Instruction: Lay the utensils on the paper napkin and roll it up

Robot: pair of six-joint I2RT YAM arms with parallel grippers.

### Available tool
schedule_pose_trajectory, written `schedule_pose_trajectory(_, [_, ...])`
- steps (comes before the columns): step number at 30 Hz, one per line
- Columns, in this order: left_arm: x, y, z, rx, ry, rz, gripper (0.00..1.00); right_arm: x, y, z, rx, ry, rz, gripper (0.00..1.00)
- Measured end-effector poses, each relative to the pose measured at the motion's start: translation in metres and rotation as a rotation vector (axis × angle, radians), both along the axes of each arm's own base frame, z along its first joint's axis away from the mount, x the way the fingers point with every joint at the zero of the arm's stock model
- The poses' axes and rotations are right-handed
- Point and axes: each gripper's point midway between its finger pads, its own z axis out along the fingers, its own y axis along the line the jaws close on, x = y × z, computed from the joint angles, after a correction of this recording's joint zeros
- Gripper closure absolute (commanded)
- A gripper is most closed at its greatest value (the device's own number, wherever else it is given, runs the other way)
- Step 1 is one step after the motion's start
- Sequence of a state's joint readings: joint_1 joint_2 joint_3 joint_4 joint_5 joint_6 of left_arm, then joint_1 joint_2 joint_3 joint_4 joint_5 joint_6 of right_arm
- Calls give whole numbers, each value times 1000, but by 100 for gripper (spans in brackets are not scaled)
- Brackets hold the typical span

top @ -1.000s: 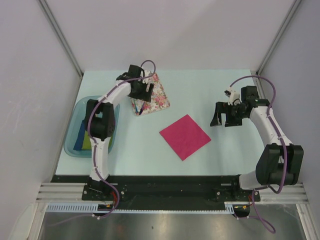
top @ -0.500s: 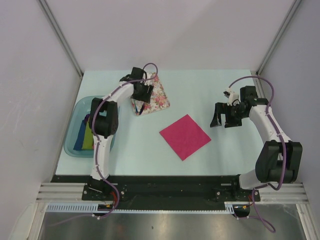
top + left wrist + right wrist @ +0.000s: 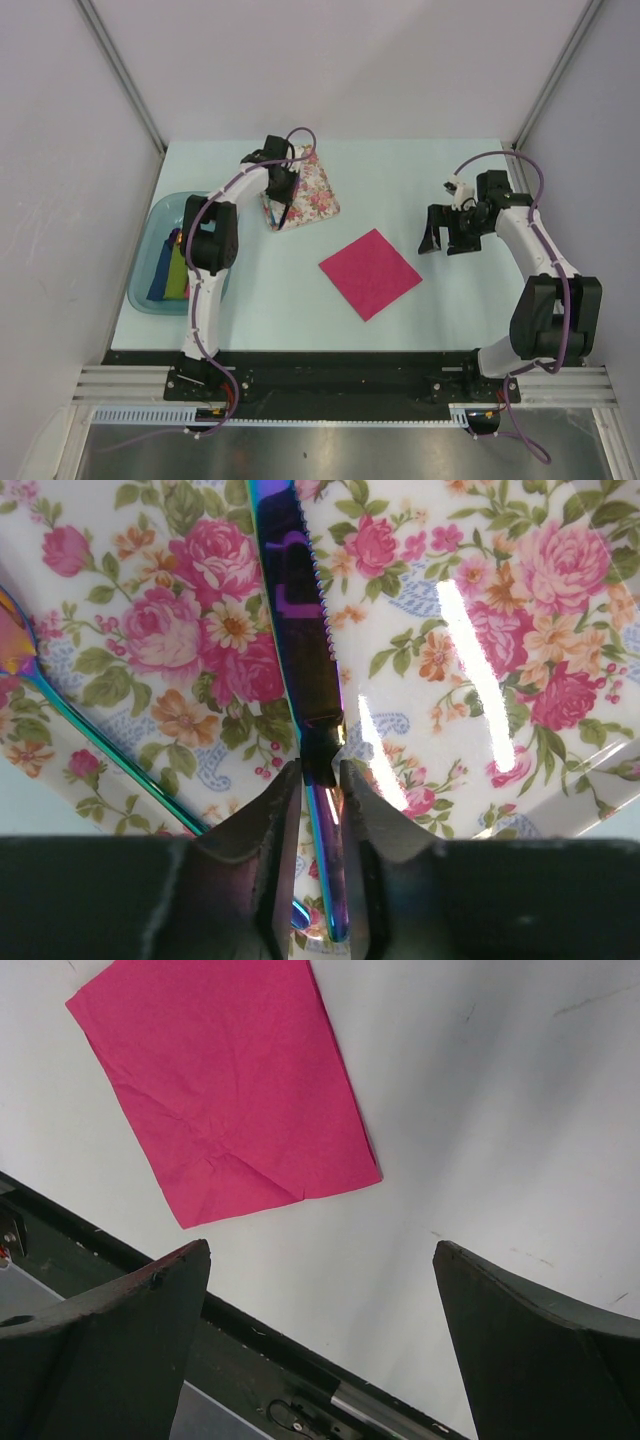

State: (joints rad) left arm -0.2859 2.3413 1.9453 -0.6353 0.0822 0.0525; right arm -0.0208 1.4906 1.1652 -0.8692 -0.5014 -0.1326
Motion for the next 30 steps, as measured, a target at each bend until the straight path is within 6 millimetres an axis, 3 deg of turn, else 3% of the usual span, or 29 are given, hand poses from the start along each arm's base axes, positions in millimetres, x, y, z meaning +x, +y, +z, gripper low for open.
schedule_pose_trajectory(16, [3,-1,-4,1,10,1,72,6,3,0,-1,4,11,0])
schedule_pose_trajectory(18, [5,-2,-4,0,10,1,75,6,3,0,-3,5,11,0])
schedule_pose_trajectory(23, [6,-4,-2,-7,14,4,99,6,2,-1,-9,7,9,0])
schedule_pose_trajectory(30, [4,-4,0,-17,31,27,100,5,1,-1,-14,10,7,0])
